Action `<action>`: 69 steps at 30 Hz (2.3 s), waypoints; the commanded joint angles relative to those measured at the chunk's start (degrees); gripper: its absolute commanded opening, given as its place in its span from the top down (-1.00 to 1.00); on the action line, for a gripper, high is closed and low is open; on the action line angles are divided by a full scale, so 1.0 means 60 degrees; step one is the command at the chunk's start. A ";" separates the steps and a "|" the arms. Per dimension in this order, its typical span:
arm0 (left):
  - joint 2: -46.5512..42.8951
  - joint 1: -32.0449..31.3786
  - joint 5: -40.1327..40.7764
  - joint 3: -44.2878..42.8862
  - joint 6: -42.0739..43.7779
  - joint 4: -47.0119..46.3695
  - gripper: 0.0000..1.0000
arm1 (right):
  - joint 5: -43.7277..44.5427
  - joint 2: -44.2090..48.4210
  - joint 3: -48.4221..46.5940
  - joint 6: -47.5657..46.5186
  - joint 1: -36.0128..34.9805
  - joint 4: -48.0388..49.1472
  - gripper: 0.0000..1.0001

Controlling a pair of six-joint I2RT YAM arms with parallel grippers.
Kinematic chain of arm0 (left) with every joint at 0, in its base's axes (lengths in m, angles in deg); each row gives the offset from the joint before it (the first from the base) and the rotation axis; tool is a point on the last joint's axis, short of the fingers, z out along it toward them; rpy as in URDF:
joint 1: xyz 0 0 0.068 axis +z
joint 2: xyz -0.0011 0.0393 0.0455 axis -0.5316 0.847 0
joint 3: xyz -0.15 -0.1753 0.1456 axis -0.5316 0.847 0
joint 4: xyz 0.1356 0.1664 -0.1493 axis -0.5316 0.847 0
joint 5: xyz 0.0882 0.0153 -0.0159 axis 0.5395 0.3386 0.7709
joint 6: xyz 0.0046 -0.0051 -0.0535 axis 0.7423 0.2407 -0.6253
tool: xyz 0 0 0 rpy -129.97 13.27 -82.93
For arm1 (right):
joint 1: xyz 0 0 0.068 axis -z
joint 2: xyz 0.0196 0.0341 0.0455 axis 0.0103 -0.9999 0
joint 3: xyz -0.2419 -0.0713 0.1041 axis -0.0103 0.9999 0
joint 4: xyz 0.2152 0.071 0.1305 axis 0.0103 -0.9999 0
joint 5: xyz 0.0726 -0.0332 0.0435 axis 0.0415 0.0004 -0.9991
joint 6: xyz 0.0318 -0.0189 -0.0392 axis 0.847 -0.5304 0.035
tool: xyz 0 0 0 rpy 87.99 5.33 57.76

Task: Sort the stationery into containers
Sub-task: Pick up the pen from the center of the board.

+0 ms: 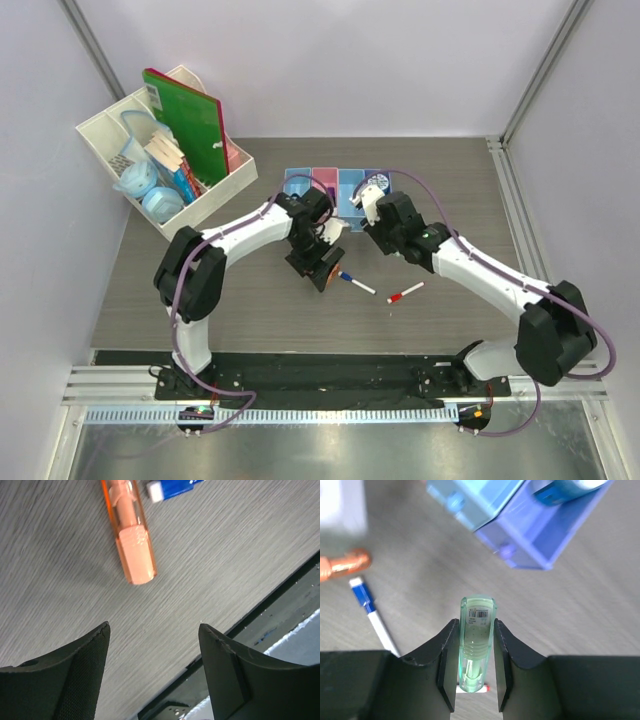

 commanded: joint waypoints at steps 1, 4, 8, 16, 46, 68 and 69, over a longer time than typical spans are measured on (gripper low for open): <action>0.0225 -0.0336 0.0306 -0.0469 -0.0096 -0.0624 -0.43 | 0.1178 0.1104 -0.0432 -0.0355 0.0001 0.0802 0.98; 0.0386 -0.0526 0.0686 -0.0587 -0.0125 -0.0843 -0.43 | 0.1662 0.1632 -0.0344 -0.0458 0.0233 0.1198 0.98; 0.0709 -0.0746 0.1403 -0.0602 -0.0154 -0.1166 -0.43 | 0.1736 0.2422 -0.0256 -0.0517 0.0542 0.1578 0.98; 0.1309 -0.0864 0.2211 -0.0734 -0.0037 -0.1430 -0.43 | 0.1678 0.3216 -0.0037 -0.0546 0.0630 0.1594 0.98; 0.1341 -0.1245 0.1990 -0.0383 0.0549 -0.1386 1.00 | 0.1414 0.2954 -0.0051 -0.0444 0.1055 0.2267 0.98; -0.1853 -0.1171 0.5432 0.0687 0.2394 -0.2660 1.00 | -0.0856 -0.2099 -0.2904 0.2515 0.1583 0.3879 0.98; -0.1927 -0.1172 0.5491 0.0716 0.2438 -0.2719 1.00 | -0.0915 -0.2623 -0.3067 0.2515 0.1583 0.3967 0.98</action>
